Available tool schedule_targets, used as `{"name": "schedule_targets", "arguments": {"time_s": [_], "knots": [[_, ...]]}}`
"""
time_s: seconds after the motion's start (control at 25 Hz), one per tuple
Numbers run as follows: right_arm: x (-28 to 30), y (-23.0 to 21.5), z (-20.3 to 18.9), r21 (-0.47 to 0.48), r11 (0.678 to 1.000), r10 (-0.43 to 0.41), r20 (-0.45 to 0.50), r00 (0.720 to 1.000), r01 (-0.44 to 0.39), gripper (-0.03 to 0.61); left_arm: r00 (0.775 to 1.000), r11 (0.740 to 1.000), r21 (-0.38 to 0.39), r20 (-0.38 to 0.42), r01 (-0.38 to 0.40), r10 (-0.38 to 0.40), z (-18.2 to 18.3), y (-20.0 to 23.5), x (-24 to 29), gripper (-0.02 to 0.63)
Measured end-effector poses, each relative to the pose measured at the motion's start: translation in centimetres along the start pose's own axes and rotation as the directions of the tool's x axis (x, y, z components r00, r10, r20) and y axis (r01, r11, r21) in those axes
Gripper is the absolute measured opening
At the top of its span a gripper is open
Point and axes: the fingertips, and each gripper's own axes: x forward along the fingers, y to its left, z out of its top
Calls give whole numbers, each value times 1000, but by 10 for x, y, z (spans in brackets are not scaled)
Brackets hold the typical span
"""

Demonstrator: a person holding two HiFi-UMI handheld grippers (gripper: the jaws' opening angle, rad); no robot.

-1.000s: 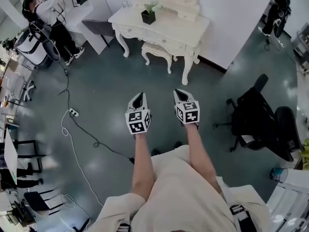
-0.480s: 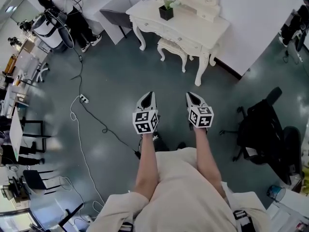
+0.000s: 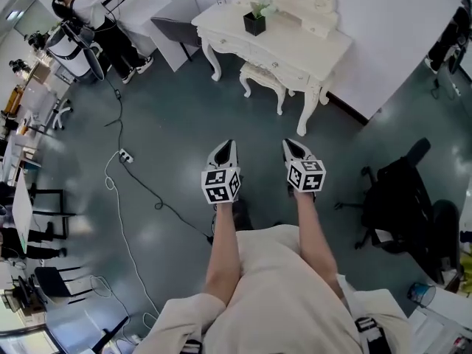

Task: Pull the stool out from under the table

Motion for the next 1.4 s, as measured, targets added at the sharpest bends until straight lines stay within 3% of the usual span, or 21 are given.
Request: {"name": "schedule_targets", "arguments": {"time_s": [0.4,0.88,1.4], "knots": [[70,-18,11,-6,996,-87,-50,995,87,44,996,997,-3,-42,79,-80,7,50,77,15],[181,-3,31,-3,988,-155,-91,984,155,44,987,991,-17,-82,135,-136,33,138,163,15],[258,-9,52,38,965,-255,-99,962,260,44,981,983,44,-83,179,-175,57,197,241,15]]}}
